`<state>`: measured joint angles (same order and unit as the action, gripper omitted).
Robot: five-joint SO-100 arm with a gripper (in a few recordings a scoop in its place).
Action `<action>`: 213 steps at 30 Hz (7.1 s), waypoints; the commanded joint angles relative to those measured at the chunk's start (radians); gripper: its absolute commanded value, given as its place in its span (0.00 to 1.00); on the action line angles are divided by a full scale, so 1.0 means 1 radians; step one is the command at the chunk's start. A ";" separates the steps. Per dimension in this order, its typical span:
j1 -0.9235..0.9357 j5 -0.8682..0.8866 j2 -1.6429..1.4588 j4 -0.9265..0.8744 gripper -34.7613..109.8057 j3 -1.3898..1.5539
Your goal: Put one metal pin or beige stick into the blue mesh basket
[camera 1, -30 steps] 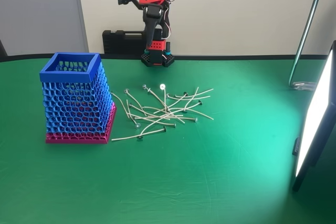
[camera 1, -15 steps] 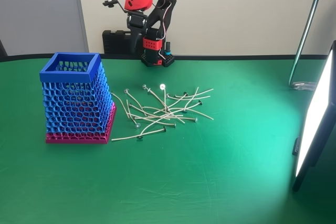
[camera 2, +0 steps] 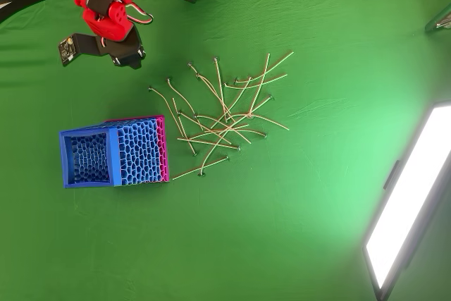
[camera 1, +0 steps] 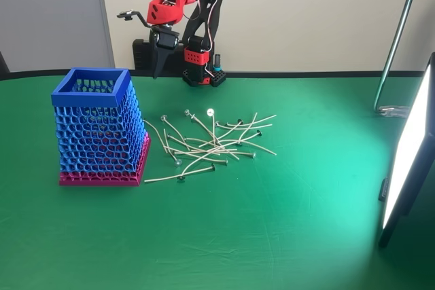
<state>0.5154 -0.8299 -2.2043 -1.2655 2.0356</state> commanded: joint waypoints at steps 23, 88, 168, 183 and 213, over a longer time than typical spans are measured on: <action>-0.026 -0.233 0.101 0.347 0.34 0.224; -0.072 -0.094 0.218 0.666 0.34 0.443; -0.086 0.276 -0.138 0.549 0.24 -0.041; 0.014 0.420 0.170 0.396 0.24 -0.512; 0.058 0.387 0.707 0.342 0.24 -1.065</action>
<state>0.5875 -0.4341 -1.5079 -0.9219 1.0400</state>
